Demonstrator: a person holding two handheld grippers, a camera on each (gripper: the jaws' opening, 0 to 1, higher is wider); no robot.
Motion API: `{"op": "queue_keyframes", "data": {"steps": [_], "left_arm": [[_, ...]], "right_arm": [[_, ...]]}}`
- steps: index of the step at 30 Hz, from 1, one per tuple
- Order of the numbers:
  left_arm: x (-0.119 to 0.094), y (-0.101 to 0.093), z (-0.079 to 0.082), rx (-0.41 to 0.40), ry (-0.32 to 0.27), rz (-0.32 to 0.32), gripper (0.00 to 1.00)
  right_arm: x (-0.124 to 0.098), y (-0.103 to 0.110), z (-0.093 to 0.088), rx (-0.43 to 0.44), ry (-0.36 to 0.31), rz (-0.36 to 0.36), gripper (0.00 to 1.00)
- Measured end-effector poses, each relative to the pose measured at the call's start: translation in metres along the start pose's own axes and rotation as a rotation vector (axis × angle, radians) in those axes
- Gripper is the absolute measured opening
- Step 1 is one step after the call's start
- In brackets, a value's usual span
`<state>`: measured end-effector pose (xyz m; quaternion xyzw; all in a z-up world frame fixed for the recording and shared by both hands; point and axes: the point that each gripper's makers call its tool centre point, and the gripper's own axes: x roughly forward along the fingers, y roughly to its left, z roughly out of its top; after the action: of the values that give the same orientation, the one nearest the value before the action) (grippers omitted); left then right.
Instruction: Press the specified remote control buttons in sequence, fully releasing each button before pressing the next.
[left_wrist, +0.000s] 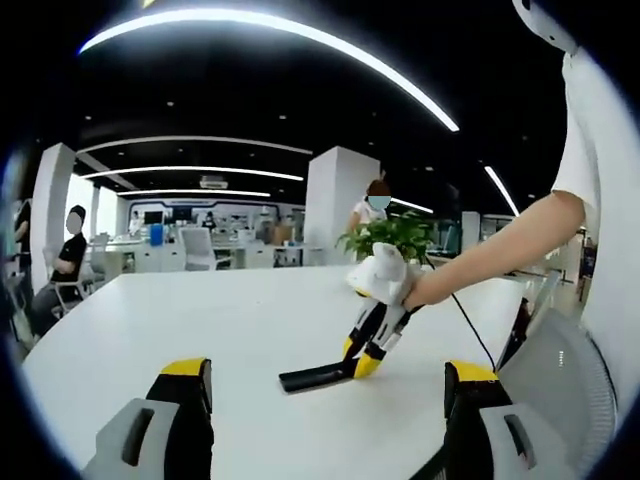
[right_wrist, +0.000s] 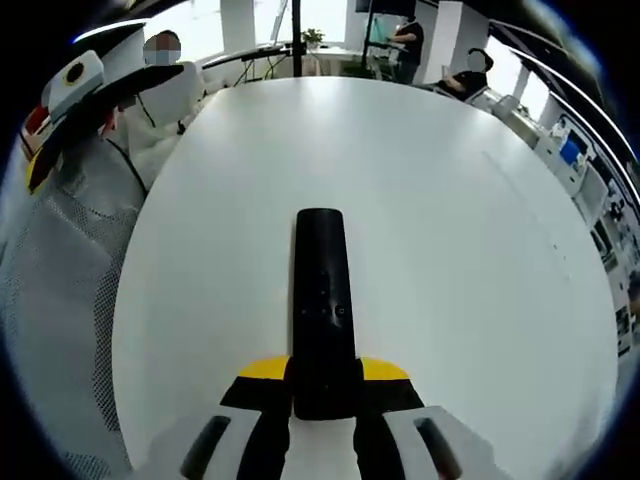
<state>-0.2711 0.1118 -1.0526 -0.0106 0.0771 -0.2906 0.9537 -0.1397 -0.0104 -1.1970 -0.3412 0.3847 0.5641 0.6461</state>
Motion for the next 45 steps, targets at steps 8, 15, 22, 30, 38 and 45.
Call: {"op": "queue_keyframes", "data": {"steps": [8,15,22,30,38,45], "left_arm": [[0.000,0.000,0.001,-0.005,-0.007,0.000,1.00],[0.000,0.002,0.002,-0.002,-0.011,0.010,1.00],[-0.001,0.007,0.001,-0.003,-0.005,0.034,1.00],[-0.001,0.009,0.000,-0.008,-0.002,0.046,1.00],[-0.001,0.008,-0.001,0.003,0.003,0.042,1.00],[-0.002,0.009,-0.001,0.002,0.004,0.043,1.00]], "right_arm": [[-0.002,0.000,0.001,0.066,-0.031,-0.026,0.23],[-0.027,-0.005,0.016,0.405,-0.397,-0.175,0.52],[-0.072,0.006,0.002,0.585,-0.591,-0.349,0.86],[-0.149,0.043,-0.013,0.682,-0.769,-0.532,0.99],[-0.194,0.080,-0.034,0.713,-0.797,-0.693,0.99],[-0.195,0.081,-0.030,0.614,-0.774,-0.787,0.99]]}}
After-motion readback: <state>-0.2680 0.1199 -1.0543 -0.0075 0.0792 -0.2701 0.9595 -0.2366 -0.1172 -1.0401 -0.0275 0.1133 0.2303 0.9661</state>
